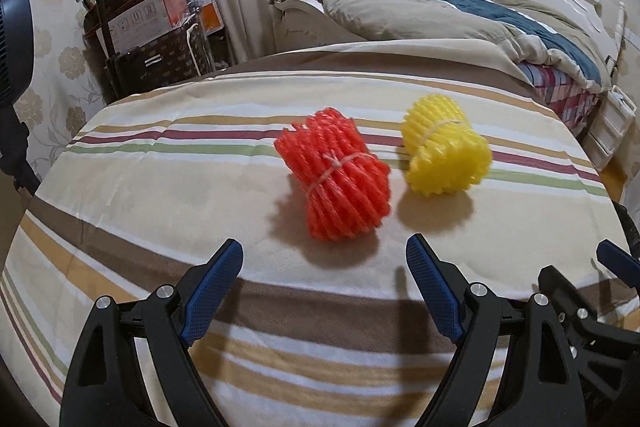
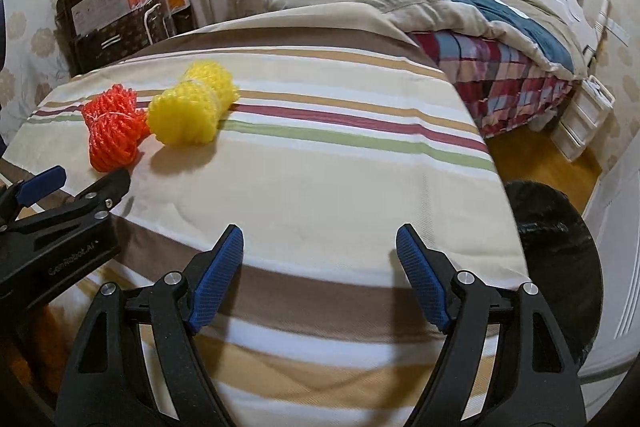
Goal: Collect trash
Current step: 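Move both open tools back over the bed toward the mesh sleeves, then grasp the yellow foam mesh sleeve with the right tool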
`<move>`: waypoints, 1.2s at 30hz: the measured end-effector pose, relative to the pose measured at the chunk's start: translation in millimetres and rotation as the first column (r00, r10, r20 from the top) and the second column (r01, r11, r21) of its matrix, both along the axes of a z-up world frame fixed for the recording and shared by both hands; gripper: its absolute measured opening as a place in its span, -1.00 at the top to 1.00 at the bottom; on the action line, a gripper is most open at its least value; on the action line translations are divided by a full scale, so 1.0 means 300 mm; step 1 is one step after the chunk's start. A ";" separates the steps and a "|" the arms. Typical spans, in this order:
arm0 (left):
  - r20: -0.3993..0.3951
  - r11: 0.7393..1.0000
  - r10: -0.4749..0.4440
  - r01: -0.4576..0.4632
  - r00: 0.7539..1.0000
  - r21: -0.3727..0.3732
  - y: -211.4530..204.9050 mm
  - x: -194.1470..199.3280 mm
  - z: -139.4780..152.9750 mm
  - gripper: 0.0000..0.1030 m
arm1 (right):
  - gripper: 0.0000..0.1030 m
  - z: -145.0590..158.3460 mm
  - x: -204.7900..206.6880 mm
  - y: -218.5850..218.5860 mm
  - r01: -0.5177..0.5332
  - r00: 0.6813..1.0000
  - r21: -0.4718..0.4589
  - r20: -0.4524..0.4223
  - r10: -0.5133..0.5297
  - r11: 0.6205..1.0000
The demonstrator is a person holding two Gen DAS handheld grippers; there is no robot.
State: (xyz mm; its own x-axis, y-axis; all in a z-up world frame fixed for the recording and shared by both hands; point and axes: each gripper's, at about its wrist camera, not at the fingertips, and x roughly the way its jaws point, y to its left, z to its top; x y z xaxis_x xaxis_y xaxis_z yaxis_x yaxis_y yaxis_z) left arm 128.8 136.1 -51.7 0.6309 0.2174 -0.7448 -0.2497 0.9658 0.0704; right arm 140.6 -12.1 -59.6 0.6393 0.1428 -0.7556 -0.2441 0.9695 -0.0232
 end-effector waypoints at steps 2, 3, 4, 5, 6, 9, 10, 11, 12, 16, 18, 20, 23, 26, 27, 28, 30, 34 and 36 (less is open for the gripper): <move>-0.009 1.000 0.003 -0.003 1.000 -0.009 0.016 0.010 -0.004 -0.62 | -0.51 -0.001 0.007 0.020 -0.008 1.000 -0.003 -0.001 0.008 1.000; -0.013 1.000 0.006 -0.006 1.000 -0.013 0.024 0.016 -0.007 -0.62 | -0.51 -0.002 0.014 0.029 -0.011 1.000 -0.003 -0.003 0.011 1.000; -0.018 1.000 0.008 -0.008 1.000 -0.020 0.032 0.023 -0.010 -0.62 | -0.51 -0.003 0.019 0.037 -0.014 1.000 -0.001 -0.006 0.014 1.000; -0.025 1.000 0.010 -0.011 1.000 -0.026 0.040 0.030 -0.013 -0.62 | -0.51 -0.005 0.022 0.044 -0.016 1.000 0.000 -0.009 0.016 1.000; -0.029 0.999 0.013 -0.014 0.999 -0.030 0.048 0.034 -0.015 -0.62 | -0.51 -0.007 0.028 0.052 -0.019 1.000 0.000 -0.015 0.019 1.000; -0.039 0.999 0.022 -0.024 0.999 -0.040 0.069 0.051 -0.019 -0.62 | -0.52 -0.015 0.042 0.070 -0.028 0.999 -0.002 -0.034 0.028 1.000; -0.040 0.999 0.020 -0.022 0.999 -0.043 0.074 0.055 -0.020 -0.62 | -0.54 -0.015 0.046 0.072 -0.028 0.999 0.004 -0.036 0.028 1.000; -0.042 0.999 0.016 -0.018 0.999 -0.045 0.076 0.058 -0.021 -0.62 | -0.56 -0.016 0.052 0.073 -0.026 0.999 0.006 -0.040 0.027 1.000; -0.046 0.999 0.012 -0.014 0.999 -0.048 0.080 0.062 -0.023 -0.62 | -0.60 -0.016 0.054 0.074 -0.025 0.999 0.006 -0.042 0.025 1.000; -0.032 0.998 -0.005 0.003 0.999 -0.056 0.078 0.049 -0.020 -0.62 | -0.62 -0.018 0.065 0.082 -0.027 0.999 0.004 -0.045 0.027 1.000; -0.013 0.999 -0.015 0.014 1.000 -0.050 0.072 0.040 -0.011 -0.62 | -0.62 -0.020 0.072 0.087 -0.027 0.999 0.005 -0.045 0.027 1.000; -0.017 0.999 -0.014 0.014 1.000 -0.051 0.075 0.043 -0.012 -0.62 | -0.62 -0.020 0.079 0.092 -0.026 0.999 0.007 -0.046 0.026 1.000; -0.031 0.998 0.000 -0.002 1.000 -0.062 0.088 0.058 -0.015 -0.62 | -0.63 -0.020 0.082 0.097 -0.028 0.999 0.006 -0.046 0.028 1.000; -0.021 0.998 0.018 -0.020 1.000 -0.055 0.107 0.070 -0.008 -0.62 | -0.63 -0.021 0.084 0.098 -0.025 0.999 0.006 -0.046 0.025 1.000; -0.019 0.998 0.019 -0.020 1.000 -0.053 0.113 0.076 -0.006 -0.62 | -0.63 -0.022 0.083 0.102 -0.026 0.999 0.005 -0.046 0.026 1.000; -0.016 0.999 0.018 -0.019 1.000 -0.048 0.117 0.081 -0.005 -0.62 | -0.63 -0.021 0.084 0.104 -0.024 0.999 0.004 -0.046 0.025 1.000; -0.011 0.999 0.009 -0.010 1.000 -0.038 0.124 0.085 -0.001 -0.62 | -0.63 -0.023 0.086 0.104 -0.021 0.999 0.004 -0.045 0.021 1.000; -0.012 0.999 0.004 -0.004 1.000 -0.042 0.139 0.084 -0.002 -0.61 | -0.63 -0.024 0.088 0.106 -0.020 0.999 0.004 -0.045 0.020 1.000; -0.011 0.999 0.009 -0.010 1.000 -0.045 0.153 0.078 -0.002 -0.61 | -0.63 -0.024 0.089 0.105 -0.023 0.999 0.004 -0.045 0.023 1.000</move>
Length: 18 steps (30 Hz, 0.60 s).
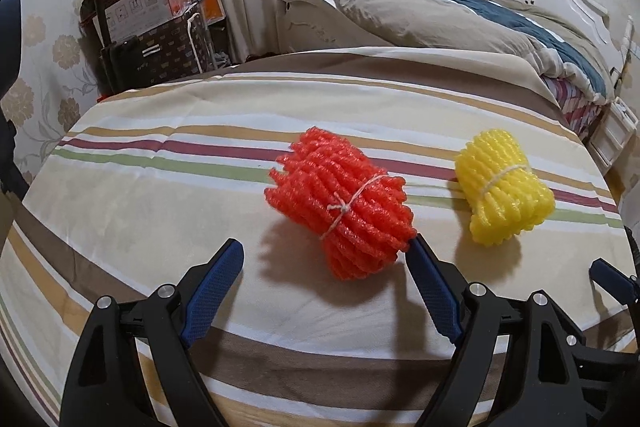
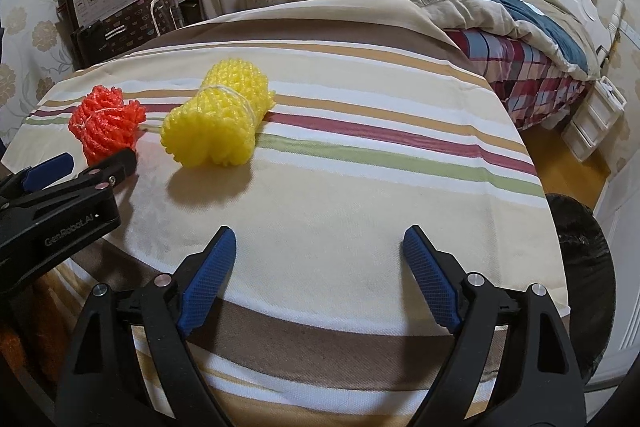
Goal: Collect trash
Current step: 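Grasp the yellow foam mesh sleeve with the right tool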
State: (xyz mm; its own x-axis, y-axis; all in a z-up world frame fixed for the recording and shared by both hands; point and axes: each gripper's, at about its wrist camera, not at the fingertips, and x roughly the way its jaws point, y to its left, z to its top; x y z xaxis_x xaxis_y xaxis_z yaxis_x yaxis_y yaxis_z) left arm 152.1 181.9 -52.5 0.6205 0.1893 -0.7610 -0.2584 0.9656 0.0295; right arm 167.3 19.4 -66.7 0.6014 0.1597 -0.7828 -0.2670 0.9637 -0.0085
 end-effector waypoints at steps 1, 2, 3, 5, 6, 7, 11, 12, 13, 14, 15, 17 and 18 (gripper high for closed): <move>-0.001 1.000 0.005 -0.005 1.000 -0.002 0.007 -0.003 -0.001 -0.61 | -0.63 0.000 0.002 0.003 -0.002 1.000 0.000 0.000 0.002 1.000; -0.003 1.000 0.007 -0.007 1.000 -0.006 0.017 -0.005 -0.002 -0.61 | -0.63 -0.001 0.003 0.005 -0.004 1.000 0.000 0.000 0.004 1.000; -0.004 1.000 0.010 -0.010 1.000 -0.004 0.023 -0.007 -0.002 -0.61 | -0.63 -0.001 0.006 0.010 -0.006 1.000 -0.001 0.001 0.006 1.000; -0.006 1.000 0.013 -0.013 1.000 -0.001 0.041 -0.014 -0.002 -0.61 | -0.63 -0.001 0.011 0.025 -0.015 1.000 -0.004 0.002 0.015 1.000; -0.006 1.000 0.014 -0.014 1.000 0.002 0.048 -0.016 -0.002 -0.61 | -0.63 -0.001 0.011 0.033 -0.018 1.000 -0.005 0.003 0.018 1.000; -0.007 1.000 0.018 -0.018 1.000 0.002 0.058 -0.020 -0.003 -0.61 | -0.63 -0.001 0.013 0.043 -0.021 1.000 -0.005 0.003 0.021 1.000; -0.013 1.000 0.025 -0.025 1.000 -0.004 0.100 -0.035 -0.005 -0.61 | -0.63 0.001 0.022 0.089 -0.035 0.999 -0.007 0.005 0.035 0.999; -0.013 1.000 0.024 -0.024 1.000 -0.006 0.108 -0.037 -0.006 -0.61 | -0.63 0.000 0.023 0.101 -0.039 0.999 -0.007 0.004 0.039 0.999; -0.016 1.000 0.020 -0.020 1.000 -0.007 0.116 -0.040 -0.007 -0.61 | -0.63 0.001 0.027 0.112 -0.042 0.999 -0.007 0.004 0.042 0.999; -0.018 1.000 0.017 -0.017 1.000 -0.008 0.121 -0.044 -0.008 -0.61 | -0.63 0.002 0.029 0.124 -0.044 0.999 -0.005 0.005 0.044 0.999; -0.019 1.000 0.013 -0.013 1.000 -0.008 0.126 -0.048 -0.008 -0.61 | -0.63 0.003 0.031 0.134 -0.045 0.999 -0.003 0.006 0.045 0.999; -0.014 1.000 0.013 -0.013 1.000 -0.001 0.133 -0.059 -0.007 -0.61 | -0.63 0.004 0.039 0.154 -0.048 0.999 0.003 0.008 0.048 0.999; -0.012 1.000 0.014 -0.014 1.000 0.001 0.138 -0.067 -0.006 -0.61 | -0.63 0.005 0.045 0.167 -0.050 0.999 0.006 0.009 0.050 0.999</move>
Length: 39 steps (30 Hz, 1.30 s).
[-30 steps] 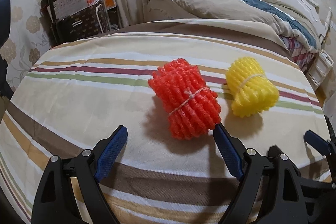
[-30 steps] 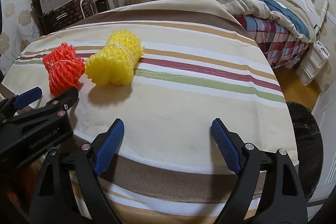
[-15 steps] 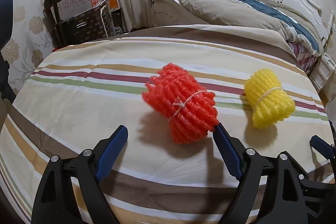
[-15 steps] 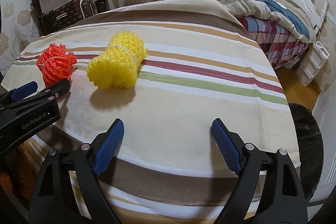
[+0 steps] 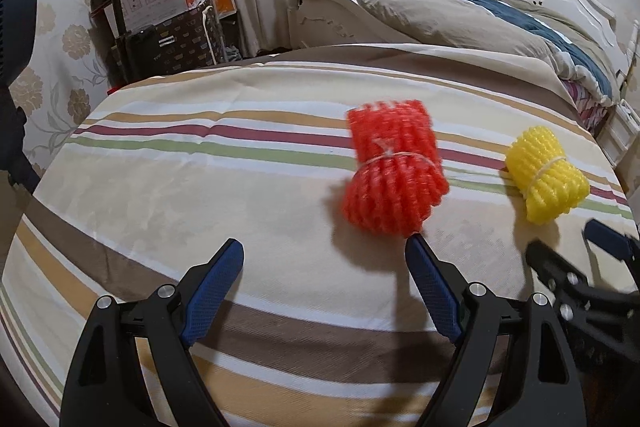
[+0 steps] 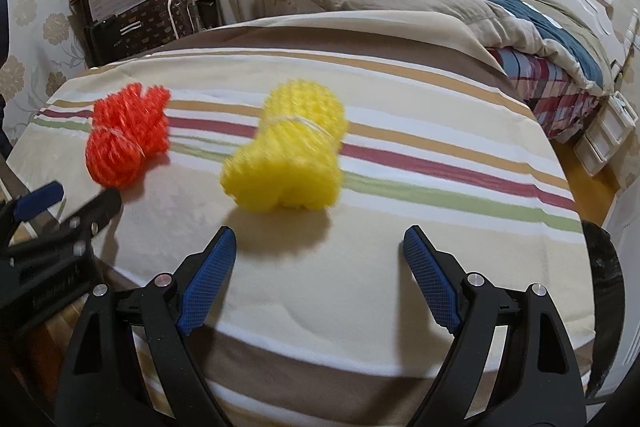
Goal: Collect trash
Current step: 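Grasp the yellow foam mesh sleeve with the right tool, then grasp the red foam mesh sleeve with the left tool while the right tool holds the yellow sleeve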
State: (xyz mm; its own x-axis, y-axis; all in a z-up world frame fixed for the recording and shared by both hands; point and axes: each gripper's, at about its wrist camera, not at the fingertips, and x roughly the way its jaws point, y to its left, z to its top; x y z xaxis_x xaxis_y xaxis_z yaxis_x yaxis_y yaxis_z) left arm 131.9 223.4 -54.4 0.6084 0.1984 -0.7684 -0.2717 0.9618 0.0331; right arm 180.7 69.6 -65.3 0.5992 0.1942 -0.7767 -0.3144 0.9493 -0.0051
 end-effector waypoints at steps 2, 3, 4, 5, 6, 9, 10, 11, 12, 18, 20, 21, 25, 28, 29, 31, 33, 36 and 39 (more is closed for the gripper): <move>0.003 1.000 0.002 -0.002 1.000 0.000 0.007 -0.010 0.000 -0.61 | -0.63 0.001 0.014 0.027 -0.004 1.000 0.002 0.000 0.004 1.000; 0.003 1.000 0.003 -0.003 1.000 0.000 0.010 -0.013 0.000 -0.61 | -0.63 0.001 0.023 0.038 -0.004 1.000 0.000 0.000 0.004 1.000; 0.004 1.000 0.004 -0.004 1.000 -0.001 0.014 -0.016 -0.001 -0.61 | -0.61 0.002 0.031 0.050 -0.004 1.000 -0.002 0.000 0.004 1.000; 0.004 1.000 0.005 -0.005 1.000 -0.003 0.018 -0.020 -0.001 -0.61 | -0.61 0.002 0.038 0.057 -0.003 1.000 -0.002 0.000 0.003 1.000; 0.005 1.000 0.006 -0.006 1.000 -0.005 0.022 -0.020 0.000 -0.61 | -0.56 0.003 0.047 0.067 -0.001 1.000 -0.002 0.000 0.001 1.000; 0.006 1.000 0.013 -0.013 1.000 -0.013 0.035 -0.027 0.000 -0.61 | -0.39 0.004 0.070 0.078 0.013 1.000 0.002 0.001 -0.013 1.000; 0.006 1.000 0.014 -0.014 1.000 -0.018 0.038 -0.029 0.001 -0.61 | -0.31 0.005 0.075 0.079 0.018 1.000 0.002 0.003 -0.018 1.000; 0.007 1.000 0.013 -0.013 1.000 -0.021 0.039 -0.029 0.001 -0.61 | -0.26 0.006 0.080 0.080 0.020 1.000 0.003 0.005 -0.020 1.000; 0.007 1.000 0.009 -0.009 1.000 -0.018 0.035 -0.028 0.001 -0.61 | -0.14 0.007 0.082 0.080 0.024 1.000 0.003 0.008 -0.024 1.000; 0.014 0.998 -0.045 0.044 0.999 0.035 -0.019 -0.024 0.010 -0.61 | 0.14 0.012 0.088 0.059 0.037 0.999 0.017 0.015 -0.037 0.999; 0.013 0.998 -0.056 0.055 0.998 0.039 -0.033 -0.018 0.010 -0.61 | 0.16 0.013 0.088 0.052 0.034 0.999 0.020 0.014 -0.035 0.999; 0.013 0.998 -0.057 0.056 0.998 0.036 -0.037 -0.013 0.010 -0.61 | 0.16 0.014 0.086 0.051 0.034 0.999 0.018 0.015 -0.034 0.999; 0.020 0.999 -0.054 0.054 0.998 0.005 -0.038 0.010 0.011 -0.61 | 0.17 0.014 0.087 0.022 0.043 0.999 0.012 0.016 -0.043 0.999; 0.032 0.998 -0.061 0.061 0.998 0.000 -0.055 0.035 0.015 -0.61 | 0.17 0.014 0.086 -0.010 0.058 0.998 0.009 0.016 -0.058 0.998; 0.034 0.998 -0.065 0.065 0.997 0.001 -0.059 0.043 0.016 -0.61 | 0.17 0.013 0.086 -0.016 0.062 0.998 0.007 0.017 -0.062 0.998; 0.030 0.997 -0.072 0.071 0.997 0.009 -0.073 0.065 0.015 -0.61 | 0.17 0.013 0.088 -0.039 0.072 0.997 0.007 0.016 -0.072 0.997; 0.030 0.997 -0.071 0.071 0.997 0.010 -0.080 0.088 0.015 -0.61 | 0.17 0.012 0.091 -0.059 0.077 0.997 0.008 0.016 -0.077 0.997; 0.026 0.998 -0.062 0.062 0.998 0.008 -0.082 0.122 0.014 -0.61 | 0.16 0.012 0.094 -0.076 0.081 0.997 0.008 0.016 -0.081 0.997; 0.020 0.999 -0.053 0.053 0.998 0.008 -0.079 0.146 0.014 -0.61 | 0.16 0.012 0.095 -0.082 0.081 0.997 0.010 0.016 -0.081 0.997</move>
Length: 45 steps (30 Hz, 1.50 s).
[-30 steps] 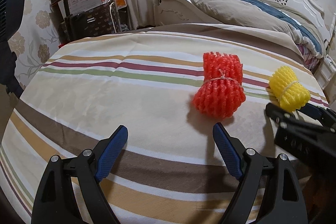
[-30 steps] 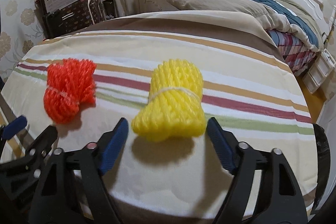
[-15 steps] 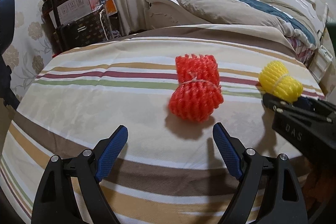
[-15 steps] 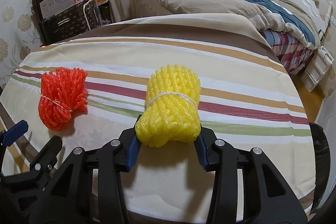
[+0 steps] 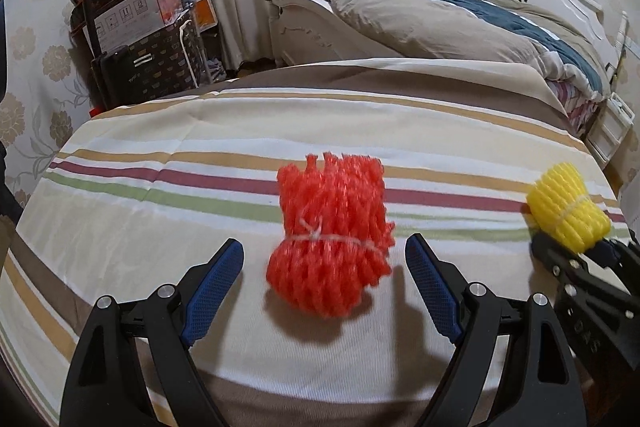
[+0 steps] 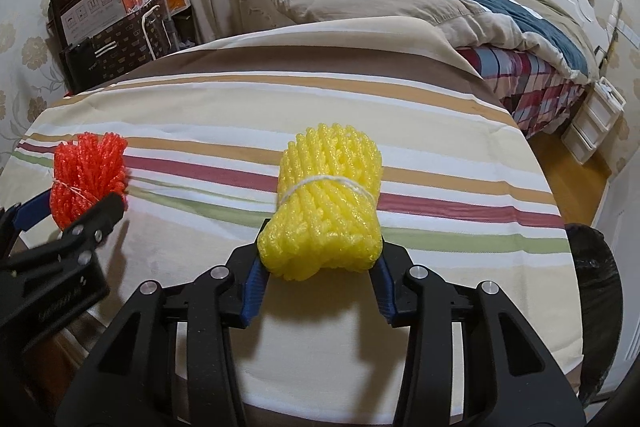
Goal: Collect trash
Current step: 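Grasp the red foam mesh sleeve with the left tool while the right tool holds the yellow sleeve, then carry the red and yellow sleeves over the black bin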
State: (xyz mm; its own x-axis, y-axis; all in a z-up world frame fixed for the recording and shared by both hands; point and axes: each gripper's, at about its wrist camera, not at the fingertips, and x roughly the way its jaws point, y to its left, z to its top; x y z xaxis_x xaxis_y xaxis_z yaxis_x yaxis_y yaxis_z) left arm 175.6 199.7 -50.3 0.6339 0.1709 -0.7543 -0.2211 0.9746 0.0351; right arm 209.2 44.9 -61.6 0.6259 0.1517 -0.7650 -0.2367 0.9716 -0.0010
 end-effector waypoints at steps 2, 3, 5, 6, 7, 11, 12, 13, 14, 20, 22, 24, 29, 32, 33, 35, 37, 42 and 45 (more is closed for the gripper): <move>0.000 1.000 -0.013 0.013 1.000 0.001 -0.006 0.004 0.001 -0.26 | 0.16 0.000 0.001 -0.004 -0.002 1.000 0.004 0.000 0.002 1.000; -0.009 1.000 -0.021 0.022 1.000 0.003 -0.011 0.007 -0.003 -0.16 | 0.17 0.002 0.002 -0.004 -0.004 1.000 0.004 0.000 0.004 1.000; -0.021 1.000 -0.029 0.029 0.999 0.003 -0.017 0.009 -0.010 -0.04 | 0.17 0.002 -0.001 -0.006 -0.009 1.000 0.005 0.001 0.009 1.000; -0.016 1.000 -0.029 0.029 0.999 0.003 -0.019 0.007 -0.009 -0.02 | 0.17 0.003 -0.005 -0.003 -0.011 1.000 0.006 0.001 0.011 1.000; -0.013 1.000 -0.029 0.029 0.999 0.004 -0.020 0.005 -0.008 0.01 | 0.17 0.003 -0.009 -0.003 -0.013 1.000 0.007 0.002 0.013 1.000; -0.002 0.999 -0.047 0.047 0.999 0.025 -0.042 -0.020 -0.001 0.07 | 0.18 0.006 -0.027 -0.014 -0.015 1.000 0.009 0.003 0.015 1.000; 0.003 0.998 -0.051 0.050 0.999 0.031 -0.050 -0.029 0.002 0.07 | 0.18 0.006 -0.033 -0.015 -0.015 1.000 0.009 0.004 0.015 1.000; 0.006 0.998 -0.054 0.054 0.999 0.035 -0.058 -0.037 0.005 0.07 | 0.18 0.008 -0.043 -0.020 -0.015 1.000 0.010 0.007 0.015 1.000; 0.011 0.997 -0.060 0.059 0.998 0.040 -0.068 -0.048 0.007 0.07 | 0.18 0.010 -0.054 -0.025 -0.015 1.000 0.011 0.010 0.015 1.000; 0.033 0.996 -0.080 0.079 0.996 0.028 -0.124 -0.111 0.021 0.07 | 0.18 0.028 -0.126 -0.073 -0.014 1.000 0.025 0.026 0.014 1.000; 0.040 0.995 -0.092 0.091 0.995 0.029 -0.153 -0.137 0.026 0.07 | 0.18 0.036 -0.160 -0.097 -0.013 0.999 0.028 0.035 0.012 1.000; 0.047 0.995 -0.100 0.098 0.994 0.031 -0.178 -0.159 0.031 0.07 | 0.18 0.042 -0.195 -0.120 -0.009 0.999 0.034 0.041 0.008 0.999; 0.074 0.992 -0.123 0.122 0.990 0.016 -0.251 -0.221 0.048 0.07 | 0.18 0.059 -0.276 -0.194 0.006 0.998 0.052 0.064 -0.009 0.999; 0.103 0.990 -0.140 0.140 0.985 0.009 -0.301 -0.258 0.064 0.07 | 0.18 0.075 -0.330 -0.259 0.028 0.996 0.067 0.083 -0.034 0.997; 0.117 0.989 -0.148 0.148 0.982 0.009 -0.326 -0.274 0.072 0.07 | 0.18 0.079 -0.340 -0.278 0.035 0.995 0.071 0.087 -0.041 0.997; 0.135 0.987 -0.163 0.163 0.977 0.006 -0.362 -0.293 0.085 0.07 | 0.18 0.093 -0.370 -0.326 0.052 0.993 0.081 0.102 -0.060 0.995; 0.150 0.984 -0.178 0.181 0.972 0.000 -0.398 -0.310 0.098 0.07 | 0.18 0.102 -0.393 -0.368 0.071 0.990 0.086 0.115 -0.081 0.994; 0.189 0.972 -0.228 0.233 0.955 -0.006 -0.504 -0.347 0.125 0.07 | 0.18 0.119 -0.457 -0.501 0.138 0.978 0.104 0.142 -0.152 0.985; 0.202 0.962 -0.266 0.271 0.943 0.000 -0.571 -0.361 0.131 0.07 | 0.18 0.122 -0.491 -0.578 0.183 0.967 0.100 0.161 -0.198 0.978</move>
